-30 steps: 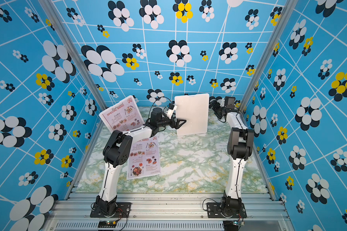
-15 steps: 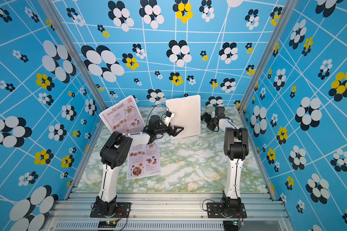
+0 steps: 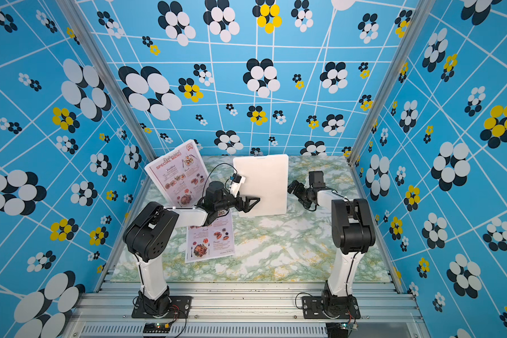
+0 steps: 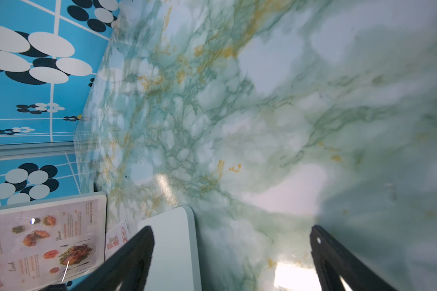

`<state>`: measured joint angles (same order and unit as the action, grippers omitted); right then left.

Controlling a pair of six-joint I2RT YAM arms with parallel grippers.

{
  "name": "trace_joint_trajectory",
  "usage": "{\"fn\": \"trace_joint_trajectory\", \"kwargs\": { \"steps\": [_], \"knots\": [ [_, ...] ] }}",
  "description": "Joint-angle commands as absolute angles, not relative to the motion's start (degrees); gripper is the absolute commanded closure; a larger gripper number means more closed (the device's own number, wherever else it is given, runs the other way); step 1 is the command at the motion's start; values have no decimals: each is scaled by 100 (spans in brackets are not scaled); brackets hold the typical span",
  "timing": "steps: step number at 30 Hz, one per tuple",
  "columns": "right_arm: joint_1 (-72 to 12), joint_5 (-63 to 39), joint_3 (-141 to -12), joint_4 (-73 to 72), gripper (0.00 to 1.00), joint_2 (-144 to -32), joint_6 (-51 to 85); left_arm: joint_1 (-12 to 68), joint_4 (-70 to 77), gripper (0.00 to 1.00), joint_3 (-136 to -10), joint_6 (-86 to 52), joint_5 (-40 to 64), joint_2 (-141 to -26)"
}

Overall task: Insert the menus into the narrow rack
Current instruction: Move the narrow rack to the center of the board.

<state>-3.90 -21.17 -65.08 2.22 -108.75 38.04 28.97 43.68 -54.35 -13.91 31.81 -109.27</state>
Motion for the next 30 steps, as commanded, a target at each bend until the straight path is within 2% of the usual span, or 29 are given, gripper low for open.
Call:
{"fn": "trace_joint_trajectory", "kwargs": {
  "steps": [1,2,10,15,22,25,30],
  "knots": [
    [-615,-2078,-6005,135,2,-10308,3587,3308,4690,0,-5029,-1397,3230,-10627],
    [-825,-2026,-5824,149,2,-10137,3573,3377,4693,0,-4892,-1383,3197,-10626],
    [-940,-1483,-5013,443,2,-9342,3326,3776,5111,0,-4055,-1487,2846,-10214],
    [-940,-1285,-4844,637,1,-9061,3328,3722,4461,1,-4017,-1155,2625,-9693],
    [-932,-467,-5576,1746,1,-8649,2863,3526,2469,1,-4193,-297,1982,-8009],
    [-927,-126,-5947,2065,1,-8447,2798,3452,2354,1,-4134,-371,1801,-7503],
    [-930,164,-6463,2506,1,-8343,2716,3250,2055,1,-4150,-550,1427,-7290]
  ]
}}
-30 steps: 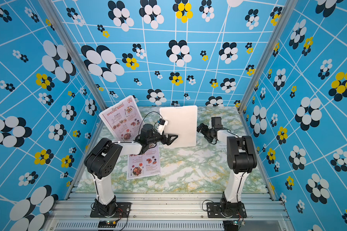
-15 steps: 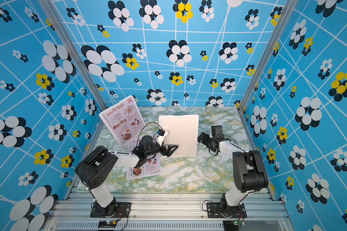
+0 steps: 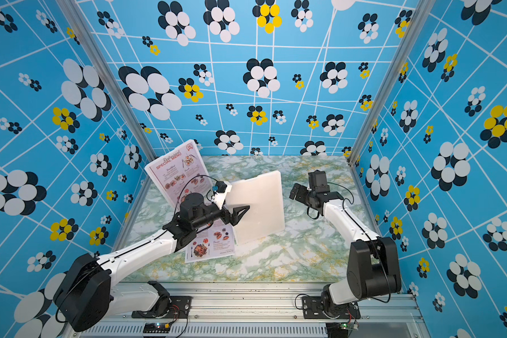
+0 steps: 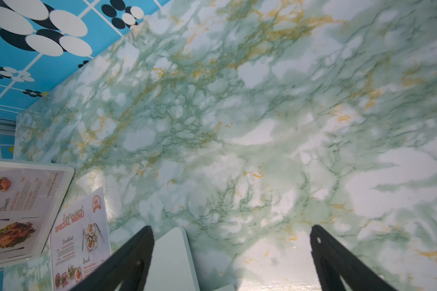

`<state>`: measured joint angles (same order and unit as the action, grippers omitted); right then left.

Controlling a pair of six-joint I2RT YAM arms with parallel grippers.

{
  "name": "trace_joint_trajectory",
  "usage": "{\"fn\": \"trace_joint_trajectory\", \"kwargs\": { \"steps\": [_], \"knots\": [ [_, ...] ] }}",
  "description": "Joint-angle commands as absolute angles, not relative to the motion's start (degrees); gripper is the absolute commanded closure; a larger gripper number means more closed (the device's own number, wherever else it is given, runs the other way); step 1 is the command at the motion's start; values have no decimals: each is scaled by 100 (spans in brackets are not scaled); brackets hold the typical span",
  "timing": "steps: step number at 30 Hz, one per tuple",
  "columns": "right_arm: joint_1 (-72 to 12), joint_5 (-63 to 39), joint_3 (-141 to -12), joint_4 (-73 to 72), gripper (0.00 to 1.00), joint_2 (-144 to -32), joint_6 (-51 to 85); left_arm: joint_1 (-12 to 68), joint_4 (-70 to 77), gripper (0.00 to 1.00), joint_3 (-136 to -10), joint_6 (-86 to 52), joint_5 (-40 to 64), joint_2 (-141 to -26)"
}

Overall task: Insert the menus into the narrow rack
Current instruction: Move the narrow rack to the center of the board.

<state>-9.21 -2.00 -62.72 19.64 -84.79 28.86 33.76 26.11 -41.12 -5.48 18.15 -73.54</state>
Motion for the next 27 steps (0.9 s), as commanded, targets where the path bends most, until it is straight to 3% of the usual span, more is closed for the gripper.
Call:
{"fn": "trace_joint_trajectory", "kwargs": {
  "steps": [1,6,21,27],
  "knots": [
    [-931,174,-6484,2502,1,-8256,2707,3202,2037,1,-4081,-641,1323,-7181],
    [-932,-43,-6564,2579,1,-8147,2638,3156,1930,1,-3732,-791,1085,-6889],
    [-939,-379,-5538,2250,1,-7556,2701,3216,2778,0,-4747,-492,1652,-8943],
    [-933,-299,-5539,2389,1,-7386,2572,3313,2591,0,-4943,-347,1624,-8853]
  ]
}}
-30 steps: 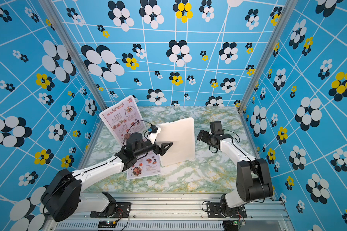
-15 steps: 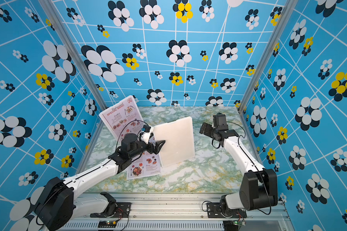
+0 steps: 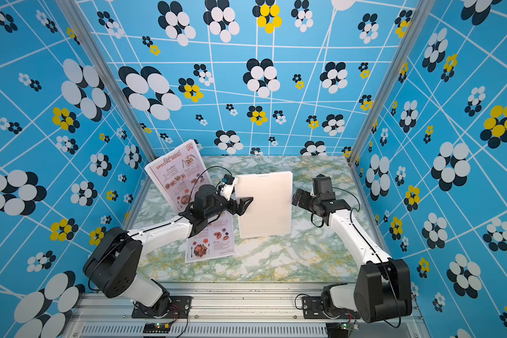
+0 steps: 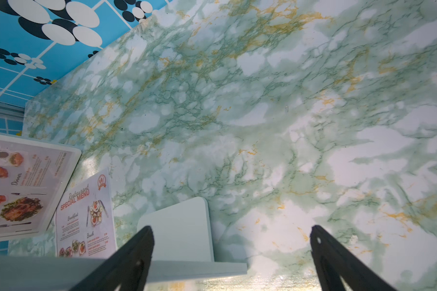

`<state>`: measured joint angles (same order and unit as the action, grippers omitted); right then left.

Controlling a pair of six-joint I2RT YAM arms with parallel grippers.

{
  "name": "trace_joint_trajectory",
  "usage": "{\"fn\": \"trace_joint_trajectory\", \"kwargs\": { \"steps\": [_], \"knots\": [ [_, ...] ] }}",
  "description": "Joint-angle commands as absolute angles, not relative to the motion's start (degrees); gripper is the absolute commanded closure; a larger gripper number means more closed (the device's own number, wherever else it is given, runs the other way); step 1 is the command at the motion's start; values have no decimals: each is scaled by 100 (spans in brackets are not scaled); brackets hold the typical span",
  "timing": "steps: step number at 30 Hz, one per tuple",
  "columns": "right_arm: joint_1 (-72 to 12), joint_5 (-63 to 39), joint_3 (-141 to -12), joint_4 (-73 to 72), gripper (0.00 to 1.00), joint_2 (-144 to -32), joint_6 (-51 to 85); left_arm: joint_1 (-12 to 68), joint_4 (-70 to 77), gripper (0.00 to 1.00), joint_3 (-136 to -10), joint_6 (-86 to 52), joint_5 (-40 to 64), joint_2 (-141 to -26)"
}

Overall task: Insert the menus into the narrow rack
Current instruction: Move the narrow rack to the center of the board.

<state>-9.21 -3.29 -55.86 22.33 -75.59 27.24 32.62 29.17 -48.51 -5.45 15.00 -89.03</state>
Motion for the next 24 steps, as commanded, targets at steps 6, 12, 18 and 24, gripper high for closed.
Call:
{"fn": "trace_joint_trajectory", "kwargs": {
  "steps": [6,12,18,24],
  "knots": [
    [-933,-273,-5686,2534,1,-7142,2481,3303,2002,1,-4843,-268,1734,-7974],
    [-940,-182,-5892,2709,1,-6812,2431,3269,1408,1,-4863,-263,1732,-7117],
    [-1898,398,-6585,3397,1,-6308,2141,2945,140,1,-4498,-1473,-43,-5912],
    [-3808,806,-6779,3646,1,-6953,2340,1576,-1919,1,-3502,-3131,-78,-4513]
  ]
}}
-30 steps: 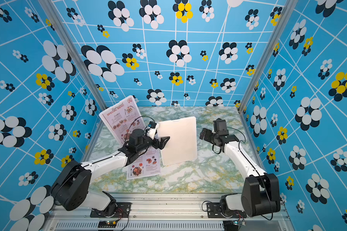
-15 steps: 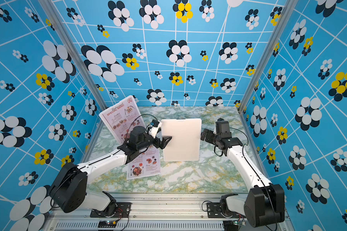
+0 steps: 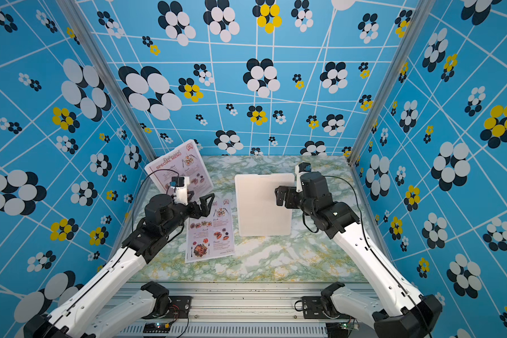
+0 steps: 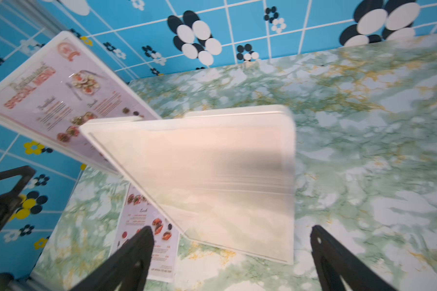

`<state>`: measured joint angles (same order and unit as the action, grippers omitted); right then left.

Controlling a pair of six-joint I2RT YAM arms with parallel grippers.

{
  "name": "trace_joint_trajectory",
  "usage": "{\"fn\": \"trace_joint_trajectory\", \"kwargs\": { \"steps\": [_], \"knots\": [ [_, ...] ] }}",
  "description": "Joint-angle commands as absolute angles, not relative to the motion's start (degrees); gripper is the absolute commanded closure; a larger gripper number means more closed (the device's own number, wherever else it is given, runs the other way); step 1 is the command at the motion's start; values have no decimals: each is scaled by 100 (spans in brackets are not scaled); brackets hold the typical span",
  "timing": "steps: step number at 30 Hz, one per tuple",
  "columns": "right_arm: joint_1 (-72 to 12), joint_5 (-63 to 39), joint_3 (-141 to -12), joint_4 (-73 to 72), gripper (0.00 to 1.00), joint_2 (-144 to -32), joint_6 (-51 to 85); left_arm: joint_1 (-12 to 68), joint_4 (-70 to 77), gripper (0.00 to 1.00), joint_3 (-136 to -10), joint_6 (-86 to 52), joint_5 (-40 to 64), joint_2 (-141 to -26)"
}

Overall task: Insert the menus into the narrow rack
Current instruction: Move the narrow rack to the center of the board, then pick up the menu from the center of the board.

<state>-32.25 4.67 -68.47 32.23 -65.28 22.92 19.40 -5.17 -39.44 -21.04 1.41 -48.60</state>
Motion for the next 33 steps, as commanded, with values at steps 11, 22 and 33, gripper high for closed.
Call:
{"fn": "trace_joint_trajectory", "kwargs": {
  "steps": [11,22,33],
  "knots": [
    [-5840,819,-7688,2908,1,-9583,2922,752,-2665,1,-2061,-4335,847,-3356],
    [-5897,689,-9286,3258,1,-11557,3023,625,-2399,1,-1934,-4900,136,-4172],
    [-5621,746,-9966,3620,1,-12598,3228,335,-1222,1,-2185,-4593,583,-5517]
  ]
}}
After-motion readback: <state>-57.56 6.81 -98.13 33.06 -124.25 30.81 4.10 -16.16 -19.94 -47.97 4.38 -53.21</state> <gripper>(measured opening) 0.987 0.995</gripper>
